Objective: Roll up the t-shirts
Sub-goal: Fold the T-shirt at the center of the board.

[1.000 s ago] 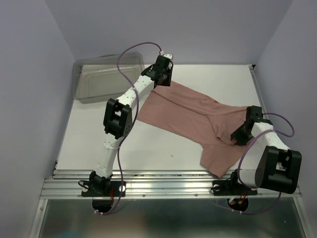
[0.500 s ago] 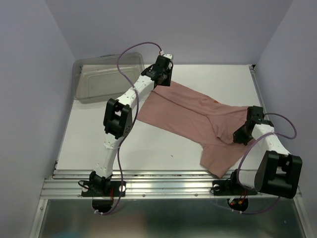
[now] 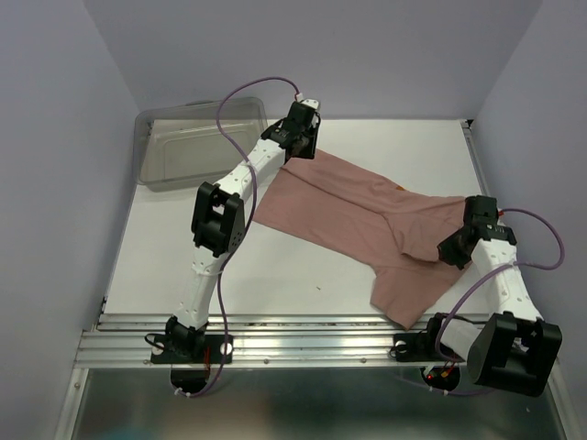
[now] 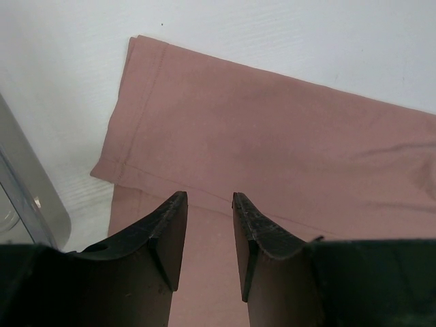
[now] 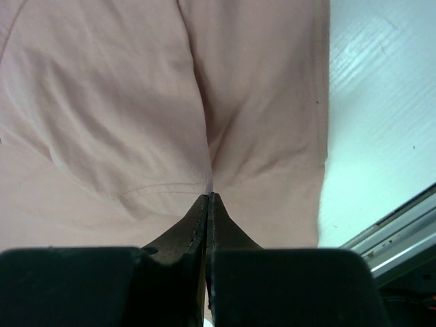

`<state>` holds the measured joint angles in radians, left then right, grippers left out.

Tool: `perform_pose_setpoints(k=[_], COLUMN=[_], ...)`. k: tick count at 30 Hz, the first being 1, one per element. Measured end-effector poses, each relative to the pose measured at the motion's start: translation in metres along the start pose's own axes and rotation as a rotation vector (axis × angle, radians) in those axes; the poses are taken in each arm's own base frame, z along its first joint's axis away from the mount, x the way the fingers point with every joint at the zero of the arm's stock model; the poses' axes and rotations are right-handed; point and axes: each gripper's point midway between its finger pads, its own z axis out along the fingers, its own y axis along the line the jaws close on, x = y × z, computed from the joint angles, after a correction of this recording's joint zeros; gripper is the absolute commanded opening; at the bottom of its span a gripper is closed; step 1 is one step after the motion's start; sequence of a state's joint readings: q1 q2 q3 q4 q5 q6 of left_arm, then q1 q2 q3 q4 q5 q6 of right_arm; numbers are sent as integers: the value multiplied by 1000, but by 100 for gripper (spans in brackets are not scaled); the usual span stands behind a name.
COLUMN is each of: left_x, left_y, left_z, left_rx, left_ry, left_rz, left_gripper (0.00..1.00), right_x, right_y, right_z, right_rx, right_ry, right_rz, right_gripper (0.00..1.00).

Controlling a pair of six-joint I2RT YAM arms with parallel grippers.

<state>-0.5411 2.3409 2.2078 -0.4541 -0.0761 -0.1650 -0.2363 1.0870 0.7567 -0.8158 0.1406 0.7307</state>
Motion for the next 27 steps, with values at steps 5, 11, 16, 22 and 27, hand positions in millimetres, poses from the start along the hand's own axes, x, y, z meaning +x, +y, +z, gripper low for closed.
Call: perform_pose_setpoints(k=[5,11,16,22,27], left_x=[0,0,0,-1,-6], left_y=[1,2,2,1,-8], left_z=[0,0,0,-1,4], left_rx=[-4,-8,-11,-2,40], left_ry=[0,-1,-1,1,-14], left_rz=[1,7,9,11,7], left_gripper=[45,45,45,45,45], right_x=[6,12,14,1,-33], right_y=[-6,-11,-13,-8,13], right_z=[-7,-11,-11,-10,2], right_rx=[9,24,33,51,58], right_ry=[13,32,41,21,-44], right_rz=[9,22,27,17,-7], right_gripper=[1,13,25,26,25])
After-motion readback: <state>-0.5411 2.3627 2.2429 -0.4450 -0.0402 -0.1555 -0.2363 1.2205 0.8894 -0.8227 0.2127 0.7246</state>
